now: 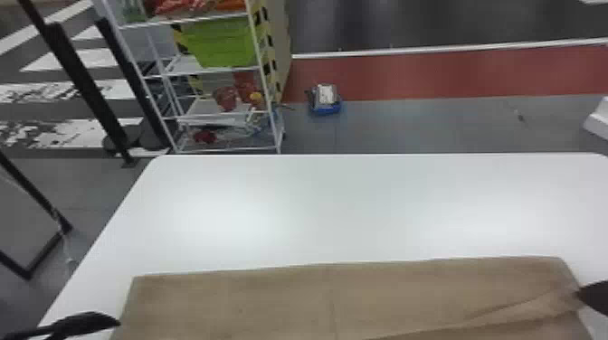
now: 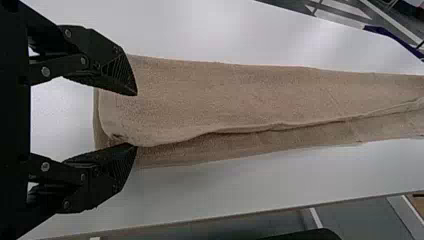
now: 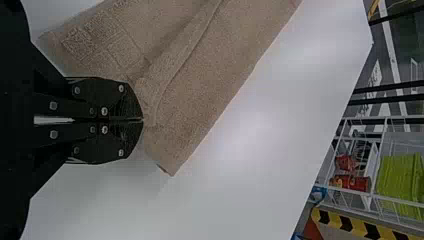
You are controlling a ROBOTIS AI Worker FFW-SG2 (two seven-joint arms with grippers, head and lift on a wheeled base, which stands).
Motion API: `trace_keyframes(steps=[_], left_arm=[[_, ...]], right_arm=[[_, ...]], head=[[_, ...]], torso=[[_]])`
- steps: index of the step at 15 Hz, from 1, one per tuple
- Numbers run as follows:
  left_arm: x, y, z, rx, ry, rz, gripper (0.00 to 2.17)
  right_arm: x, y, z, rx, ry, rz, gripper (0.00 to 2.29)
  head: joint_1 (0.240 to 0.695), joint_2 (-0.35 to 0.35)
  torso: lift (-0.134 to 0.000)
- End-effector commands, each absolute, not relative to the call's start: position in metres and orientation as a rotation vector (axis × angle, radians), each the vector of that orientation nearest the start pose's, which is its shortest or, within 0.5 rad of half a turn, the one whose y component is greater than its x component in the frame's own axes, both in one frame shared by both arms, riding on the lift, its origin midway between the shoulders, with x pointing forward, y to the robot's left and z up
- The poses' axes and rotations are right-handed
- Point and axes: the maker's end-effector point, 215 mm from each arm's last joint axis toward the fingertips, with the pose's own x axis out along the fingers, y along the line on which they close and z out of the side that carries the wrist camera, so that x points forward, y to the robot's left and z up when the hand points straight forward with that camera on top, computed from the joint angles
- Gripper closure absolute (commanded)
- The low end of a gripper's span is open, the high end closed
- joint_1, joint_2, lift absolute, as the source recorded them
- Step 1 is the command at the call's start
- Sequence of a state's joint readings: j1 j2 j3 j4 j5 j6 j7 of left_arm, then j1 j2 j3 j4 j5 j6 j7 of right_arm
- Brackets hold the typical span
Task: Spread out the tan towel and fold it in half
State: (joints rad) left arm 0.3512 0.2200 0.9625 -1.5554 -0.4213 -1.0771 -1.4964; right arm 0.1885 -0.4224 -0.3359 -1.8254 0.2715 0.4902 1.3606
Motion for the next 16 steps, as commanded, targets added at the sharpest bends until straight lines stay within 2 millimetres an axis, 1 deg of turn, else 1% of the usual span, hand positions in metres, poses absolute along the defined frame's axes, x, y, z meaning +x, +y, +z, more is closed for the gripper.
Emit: trace_keyframes(steps=[1,3,6,7,9,10,11,12,13,14,16], left_arm=[[0.251,0.454,-0.431,1.209,0.422,-0.976,0.38],[0.248,0.459,-0.430,1.214,0.444,-0.977,0.38],[0.249,0.472,-0.414,1.238,0.444,-0.924,0.38],[0.253,0.471,-0.405,1.251,0.417,-0.898,0.38],[0.265,0.461,-0.390,1.267,0.354,-0.841,0.38],[0.275,0.453,-0.379,1.250,0.311,-0.794,0.38],[0.284,0.446,-0.368,1.224,0.267,-0.751,0.38],[0.296,0.446,-0.358,1.165,0.248,-0.692,0.38],[0.302,0.439,-0.356,1.134,0.233,-0.684,0.38],[0.306,0.427,-0.359,1.122,0.219,-0.707,0.38],[0.310,0.410,-0.367,1.104,0.205,-0.745,0.38]], right_arm=[[0.402,-0.345,-0.425,-0.300,0.723,0.876,1.12],[0.399,-0.344,-0.427,-0.299,0.728,0.879,1.12],[0.395,-0.341,-0.427,-0.304,0.730,0.886,1.12],[0.395,-0.341,-0.425,-0.309,0.727,0.885,1.12],[0.393,-0.343,-0.415,-0.322,0.709,0.878,1.11],[0.391,-0.343,-0.409,-0.323,0.701,0.876,1.12],[0.387,-0.344,-0.404,-0.328,0.696,0.871,1.12],[0.381,-0.344,-0.404,-0.336,0.701,0.873,1.11],[0.373,-0.347,-0.408,-0.348,0.714,0.875,1.12],[0.362,-0.350,-0.417,-0.345,0.739,0.876,1.12],[0.351,-0.350,-0.426,-0.368,0.751,0.892,1.12]], head=[[0.695,0.175],[0.695,0.184],[0.695,0.208],[0.695,0.215],[0.695,0.229],[0.695,0.225],[0.695,0.216],[0.695,0.206],[0.695,0.196],[0.695,0.177],[0.695,0.151]], torso=[[-0.124],[-0.124],[-0.124],[-0.124],[-0.124],[-0.124],[-0.124],[-0.124],[-0.124],[-0.124],[-0.124]])
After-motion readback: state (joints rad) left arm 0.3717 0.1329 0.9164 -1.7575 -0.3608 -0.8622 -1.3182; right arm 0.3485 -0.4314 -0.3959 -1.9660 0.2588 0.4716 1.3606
